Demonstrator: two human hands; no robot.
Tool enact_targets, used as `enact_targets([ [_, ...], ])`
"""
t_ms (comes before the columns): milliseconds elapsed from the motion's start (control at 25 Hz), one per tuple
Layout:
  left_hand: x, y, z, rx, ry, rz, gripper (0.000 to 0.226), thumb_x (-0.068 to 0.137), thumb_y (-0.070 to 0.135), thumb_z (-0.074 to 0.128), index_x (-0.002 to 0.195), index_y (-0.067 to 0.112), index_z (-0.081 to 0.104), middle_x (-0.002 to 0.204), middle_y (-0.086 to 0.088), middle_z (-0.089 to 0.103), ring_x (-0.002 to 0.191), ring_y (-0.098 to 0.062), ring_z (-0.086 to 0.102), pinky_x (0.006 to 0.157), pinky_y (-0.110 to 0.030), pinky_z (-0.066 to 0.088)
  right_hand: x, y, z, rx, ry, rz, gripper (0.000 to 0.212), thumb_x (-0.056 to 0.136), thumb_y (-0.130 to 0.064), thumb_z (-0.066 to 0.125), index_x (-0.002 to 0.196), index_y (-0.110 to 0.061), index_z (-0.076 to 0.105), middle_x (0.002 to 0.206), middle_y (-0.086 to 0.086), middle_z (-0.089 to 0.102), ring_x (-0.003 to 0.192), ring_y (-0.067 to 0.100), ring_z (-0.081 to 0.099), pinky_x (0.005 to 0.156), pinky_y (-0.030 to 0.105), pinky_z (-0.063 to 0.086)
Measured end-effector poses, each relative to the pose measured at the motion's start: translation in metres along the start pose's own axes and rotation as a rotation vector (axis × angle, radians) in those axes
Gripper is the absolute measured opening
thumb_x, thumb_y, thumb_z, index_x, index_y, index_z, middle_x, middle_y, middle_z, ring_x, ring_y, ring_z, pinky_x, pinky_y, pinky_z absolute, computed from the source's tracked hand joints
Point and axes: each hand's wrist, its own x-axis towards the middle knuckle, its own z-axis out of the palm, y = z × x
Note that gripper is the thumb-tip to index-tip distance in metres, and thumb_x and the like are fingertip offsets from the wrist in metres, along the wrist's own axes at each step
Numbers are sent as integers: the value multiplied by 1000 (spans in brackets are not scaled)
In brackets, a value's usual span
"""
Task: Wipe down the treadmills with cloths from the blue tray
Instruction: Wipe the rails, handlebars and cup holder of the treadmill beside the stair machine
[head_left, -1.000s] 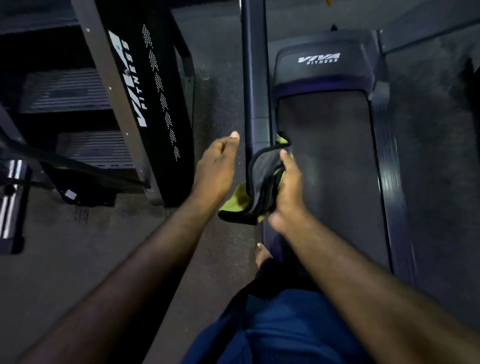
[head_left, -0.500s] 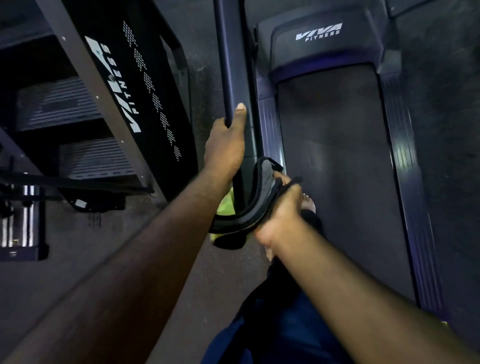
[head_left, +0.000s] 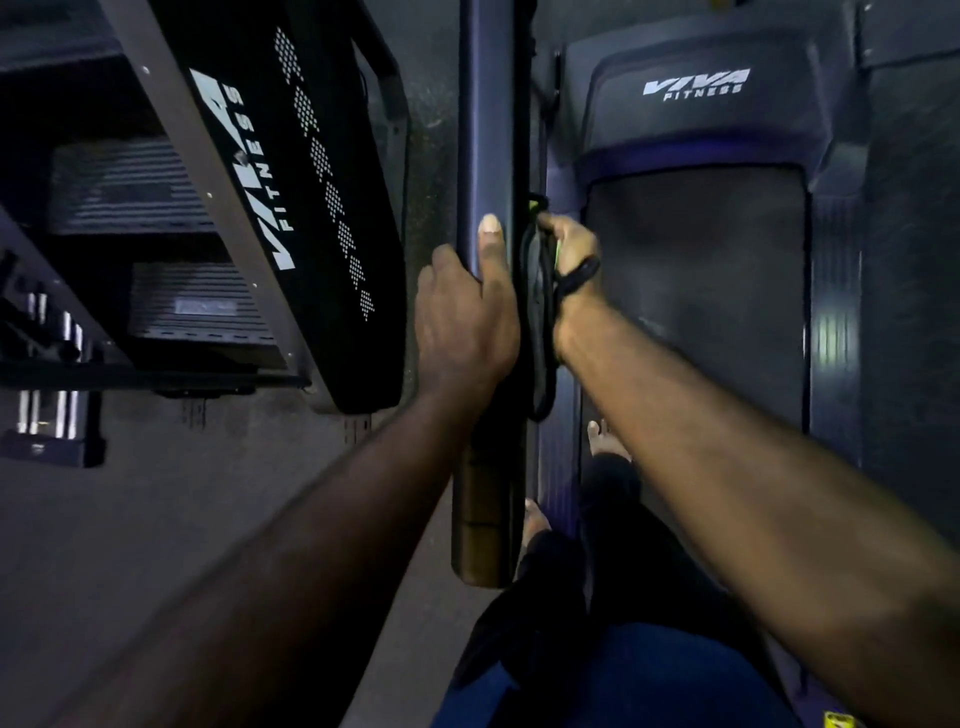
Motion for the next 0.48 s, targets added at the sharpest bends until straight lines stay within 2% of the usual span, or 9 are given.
enact_targets([
  [40, 2, 0, -1, 13, -6, -2, 72, 103, 70, 29, 127, 8, 58, 122, -12, 63, 111, -27, 59, 89, -37, 41, -3, 0, 0, -44, -38, 5, 41, 108, -30, 49, 85, -7, 72, 63, 3, 69, 55, 18, 66, 51, 20, 51],
  [80, 0, 3, -2, 17, -14, -3, 70, 103, 71, 31, 123, 9, 58, 118, -10, 62, 105, -25, 58, 86, -35, 38, -9, 5, -5, -29, -55, 71, 35, 108, -33, 50, 105, -7, 74, 72, 3, 74, 64, 18, 71, 59, 23, 55],
  [120, -1, 5, -4, 18, -17, -10, 68, 102, 71, 32, 121, 11, 58, 114, -8, 61, 101, -21, 55, 84, -33, 35, -23, 4, -9, -5, -58, 166, 34, 107, -36, 51, 115, -11, 72, 80, 4, 77, 70, 19, 73, 64, 25, 58],
  [160, -3, 6, -4, 18, -23, -16, 67, 102, 72, 34, 120, 12, 58, 113, -6, 59, 98, -18, 52, 84, -31, 33, -27, 4, -13, -7, -59, 227, 34, 106, -38, 51, 112, -13, 73, 82, 4, 77, 70, 19, 74, 65, 26, 58],
  [240, -4, 4, -4, 12, -34, -12, 67, 100, 74, 36, 118, 14, 58, 111, -4, 59, 98, -17, 51, 86, -30, 35, -5, -21, -6, -50, -134, 188, 30, 107, -37, 49, 93, -18, 68, 82, 2, 72, 66, 15, 71, 61, 22, 55],
  [280, -3, 3, -4, 8, -38, -8, 67, 98, 77, 37, 117, 16, 58, 110, -4, 59, 99, -19, 53, 87, -31, 38, 18, -40, 8, -89, -187, 139, 24, 106, -35, 52, 89, -22, 63, 86, 0, 67, 70, 15, 70, 63, 22, 53],
  [360, -2, 3, -5, 12, -46, -16, 68, 94, 81, 40, 115, 19, 57, 108, -3, 58, 99, -21, 54, 88, -36, 44, 90, -65, 44, -114, -195, 100, 20, 87, -40, 65, 87, -20, 61, 90, 6, 59, 89, 31, 61, 71, 31, 50],
  [400, -1, 4, -6, 21, -53, -32, 69, 92, 83, 42, 115, 20, 57, 108, -3, 58, 99, -21, 54, 89, -38, 46, 119, -72, 49, -180, -122, 115, 29, 76, -43, 69, 87, -17, 64, 92, 12, 59, 94, 35, 56, 76, 37, 50],
  [480, -2, 4, -6, 25, -54, -58, 71, 89, 85, 46, 117, 20, 56, 109, -2, 58, 100, -22, 55, 92, -42, 49, 123, -44, 31, -207, -171, 156, 61, 68, -53, 78, 106, -6, 73, 109, 24, 61, 103, 42, 58, 92, 50, 56],
])
